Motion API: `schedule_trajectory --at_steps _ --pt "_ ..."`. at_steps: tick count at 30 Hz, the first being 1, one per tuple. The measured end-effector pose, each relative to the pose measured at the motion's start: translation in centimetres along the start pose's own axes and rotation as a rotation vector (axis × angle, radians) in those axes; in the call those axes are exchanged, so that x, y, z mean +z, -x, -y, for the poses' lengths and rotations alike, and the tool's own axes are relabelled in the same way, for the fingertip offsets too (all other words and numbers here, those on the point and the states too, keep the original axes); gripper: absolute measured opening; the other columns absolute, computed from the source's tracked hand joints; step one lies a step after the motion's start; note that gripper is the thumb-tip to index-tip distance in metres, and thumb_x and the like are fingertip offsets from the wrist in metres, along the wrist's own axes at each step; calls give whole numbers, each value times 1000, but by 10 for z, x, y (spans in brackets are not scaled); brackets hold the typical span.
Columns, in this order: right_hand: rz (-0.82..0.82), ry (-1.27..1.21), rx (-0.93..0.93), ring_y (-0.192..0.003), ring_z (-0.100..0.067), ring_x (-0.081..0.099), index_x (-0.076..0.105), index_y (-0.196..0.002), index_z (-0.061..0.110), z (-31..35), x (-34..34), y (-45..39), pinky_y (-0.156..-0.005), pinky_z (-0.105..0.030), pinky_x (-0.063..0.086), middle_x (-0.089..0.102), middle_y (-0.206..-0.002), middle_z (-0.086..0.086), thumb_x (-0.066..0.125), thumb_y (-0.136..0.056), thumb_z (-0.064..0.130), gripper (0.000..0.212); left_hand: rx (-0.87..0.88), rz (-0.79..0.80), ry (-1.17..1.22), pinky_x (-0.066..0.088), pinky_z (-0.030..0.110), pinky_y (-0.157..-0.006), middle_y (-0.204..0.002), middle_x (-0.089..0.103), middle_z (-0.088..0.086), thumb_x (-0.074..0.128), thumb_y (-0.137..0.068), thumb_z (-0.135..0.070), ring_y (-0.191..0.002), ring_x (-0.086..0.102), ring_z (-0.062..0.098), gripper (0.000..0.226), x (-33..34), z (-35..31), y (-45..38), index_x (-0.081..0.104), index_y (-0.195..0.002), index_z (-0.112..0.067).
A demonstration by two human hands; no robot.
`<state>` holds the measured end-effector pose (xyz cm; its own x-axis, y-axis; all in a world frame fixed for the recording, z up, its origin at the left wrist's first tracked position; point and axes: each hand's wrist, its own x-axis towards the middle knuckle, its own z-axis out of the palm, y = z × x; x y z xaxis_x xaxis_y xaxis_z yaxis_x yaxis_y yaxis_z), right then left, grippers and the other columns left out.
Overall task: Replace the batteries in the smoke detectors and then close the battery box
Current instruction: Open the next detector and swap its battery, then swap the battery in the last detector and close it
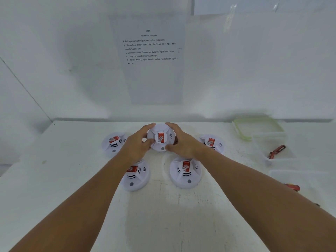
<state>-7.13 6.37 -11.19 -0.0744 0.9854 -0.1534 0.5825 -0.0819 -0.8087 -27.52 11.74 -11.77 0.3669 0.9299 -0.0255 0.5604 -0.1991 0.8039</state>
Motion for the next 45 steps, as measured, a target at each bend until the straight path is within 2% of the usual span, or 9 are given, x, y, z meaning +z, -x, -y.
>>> schedule_trajectory --at_steps 9,17,29,34,36,38,40,42,45 --pt "-5 4 -1 -106 -21 62 17 -159 35 1 0 0 -73 -15 45 62 -128 -3 72 -94 20 86 -7 -5 -11 57 47 -100 -122 60 0 62 -102 -20 -100 72 22 57 0 -2 1 42 -152 -38" --pt "5 1 -4 -110 -22 63 16 -159 35 0 -1 0 -84 -23 46 62 -131 -4 72 -94 20 87 -11 -5 -5 59 43 -97 -122 61 1 61 -102 -20 -96 73 19 57 -1 -3 2 42 -152 -40" --pt "6 12 6 -109 -22 63 16 -159 36 -2 -1 -3 -75 -17 47 62 -132 -5 72 -94 21 87 -30 3 -17 58 42 -100 -123 59 -2 62 -102 -21 -104 71 24 59 -1 -7 3 40 -154 -38" --pt "-15 95 29 -124 -27 54 20 -161 32 4 -1 -5 -102 -36 48 47 -144 -8 74 -92 31 87 -24 25 31 61 38 -94 -121 66 4 65 -100 -19 -101 72 21 57 -9 -7 2 46 -151 -34" --pt "-25 111 54 -126 -27 50 38 -153 27 7 -1 -7 -107 -42 45 49 -138 -7 74 -90 37 74 -66 38 44 62 39 -92 -114 70 3 69 -98 -17 -98 73 21 55 -13 -7 -2 51 -149 -28" --pt "-20 146 36 -111 -26 57 57 -130 21 8 1 -9 -96 -40 51 63 -120 -5 74 -89 38 47 -98 27 -44 60 43 -94 -109 73 2 74 -94 -22 -95 74 21 53 -15 -6 -5 57 -145 -25" --pt "-19 197 49 -88 -19 59 62 -110 16 10 3 -6 -76 -28 48 66 -101 -3 72 -91 38 31 -112 19 -158 56 38 -96 -112 74 3 76 -92 -28 -98 72 19 48 -16 -6 -5 63 -138 -22" --pt "-39 231 71 -76 -16 55 62 -98 13 11 5 -4 -65 -24 41 64 -91 -3 71 -92 39 28 -104 15 -215 52 35 -96 -115 74 4 74 -93 -29 -101 68 19 41 -15 -7 -3 67 -133 -20" --pt "-54 284 82 -77 -19 55 64 -98 8 13 6 -3 -63 -26 40 66 -91 -6 70 -92 42 35 -91 15 -233 50 34 -95 -119 73 4 72 -95 -30 -101 65 18 40 -15 -8 -1 67 -133 -20"
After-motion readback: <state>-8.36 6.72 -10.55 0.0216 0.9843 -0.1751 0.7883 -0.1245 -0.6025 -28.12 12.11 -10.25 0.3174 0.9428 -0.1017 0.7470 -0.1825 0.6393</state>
